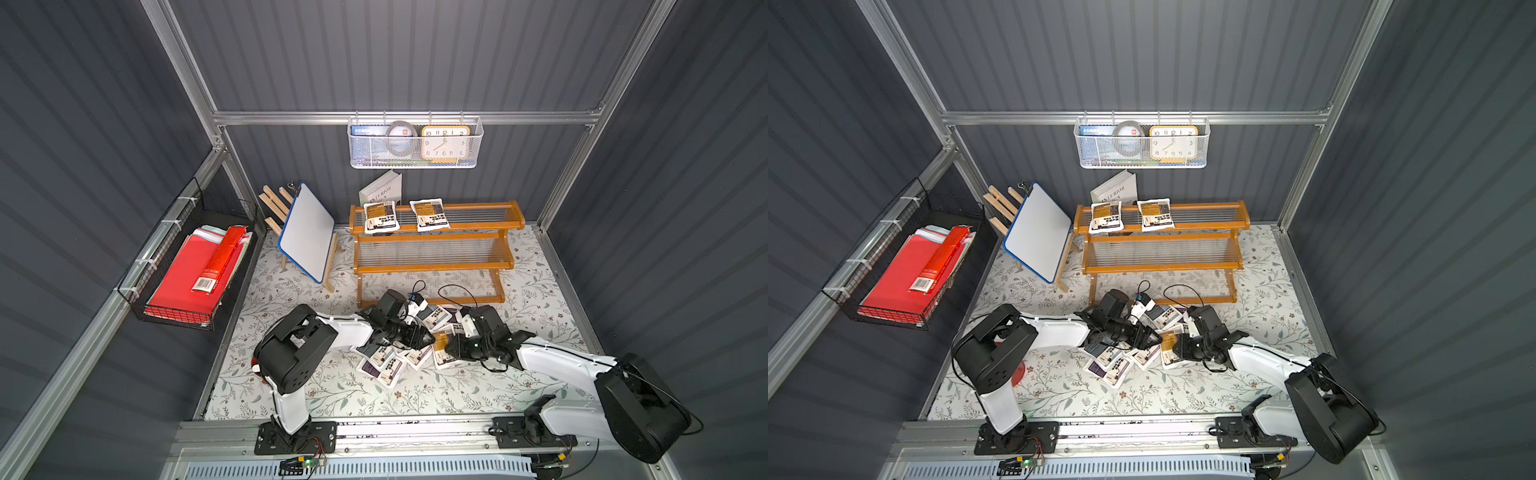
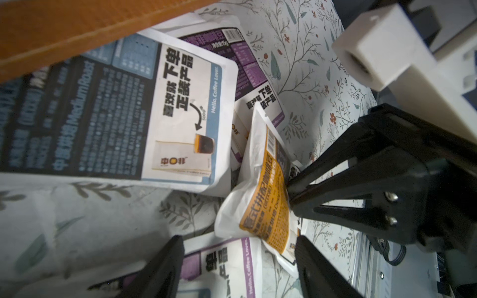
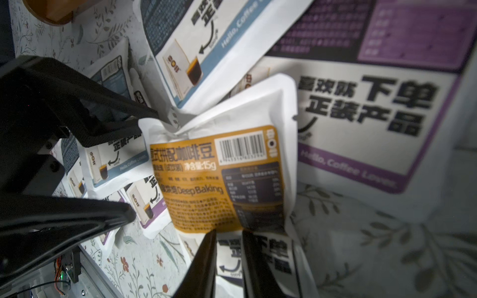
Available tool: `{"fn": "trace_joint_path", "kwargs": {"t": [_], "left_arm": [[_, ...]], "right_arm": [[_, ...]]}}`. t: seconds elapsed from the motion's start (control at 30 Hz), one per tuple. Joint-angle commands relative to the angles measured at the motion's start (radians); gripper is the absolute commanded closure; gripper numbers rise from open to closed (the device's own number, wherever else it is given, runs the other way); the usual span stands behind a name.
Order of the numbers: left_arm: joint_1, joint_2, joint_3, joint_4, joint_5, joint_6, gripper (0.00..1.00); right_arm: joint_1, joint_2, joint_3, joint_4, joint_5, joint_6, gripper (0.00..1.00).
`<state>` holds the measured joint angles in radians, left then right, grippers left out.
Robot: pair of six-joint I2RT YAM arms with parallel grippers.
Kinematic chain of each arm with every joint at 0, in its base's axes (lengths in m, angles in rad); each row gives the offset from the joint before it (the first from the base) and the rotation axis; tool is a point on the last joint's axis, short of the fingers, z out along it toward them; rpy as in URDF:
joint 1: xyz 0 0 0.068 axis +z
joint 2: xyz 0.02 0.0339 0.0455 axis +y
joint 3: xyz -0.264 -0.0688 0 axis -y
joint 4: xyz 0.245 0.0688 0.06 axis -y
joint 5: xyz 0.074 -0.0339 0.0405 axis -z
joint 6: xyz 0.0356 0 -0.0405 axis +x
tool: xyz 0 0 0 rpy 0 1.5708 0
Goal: Place the bagged coffee beans on the shelf by color
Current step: Pick up the bagged coffee beans at the center of the board.
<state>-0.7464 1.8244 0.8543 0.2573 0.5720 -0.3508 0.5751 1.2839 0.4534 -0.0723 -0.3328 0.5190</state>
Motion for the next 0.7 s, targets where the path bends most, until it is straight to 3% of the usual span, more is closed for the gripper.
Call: {"fn": "trace_joint_path", "kwargs": {"t": [0.0,0.3,0.43,0.47,0.6,0.67], "left_arm": [[0.008,0.046,0.008,-0.031,0.037,0.027,0.27],[0.008,0.149,0.064,-0.05,0.111,0.05,0.29],[0.008,0.155,0.073,-0.067,0.128,0.053,0.36],[0.007,0.153,0.072,-0.067,0.135,0.052,0.42],[0.007,0.139,0.065,-0.072,0.128,0.05,0.91],[0.007,0.129,0.06,-0.071,0.122,0.05,1.0]], "right_arm": [[0.003,0.017,-0.017,0.006,-0.006,-0.024,0.78],[0.008,0.036,-0.02,0.036,-0.026,-0.038,0.77],[0.008,0.041,-0.022,0.063,-0.018,-0.037,0.77],[0.009,0.041,-0.024,0.065,-0.015,-0.037,0.77],[0.008,0.026,-0.037,0.068,-0.003,-0.033,0.77],[0.011,0.017,-0.042,0.068,0.002,-0.033,0.77]]}}
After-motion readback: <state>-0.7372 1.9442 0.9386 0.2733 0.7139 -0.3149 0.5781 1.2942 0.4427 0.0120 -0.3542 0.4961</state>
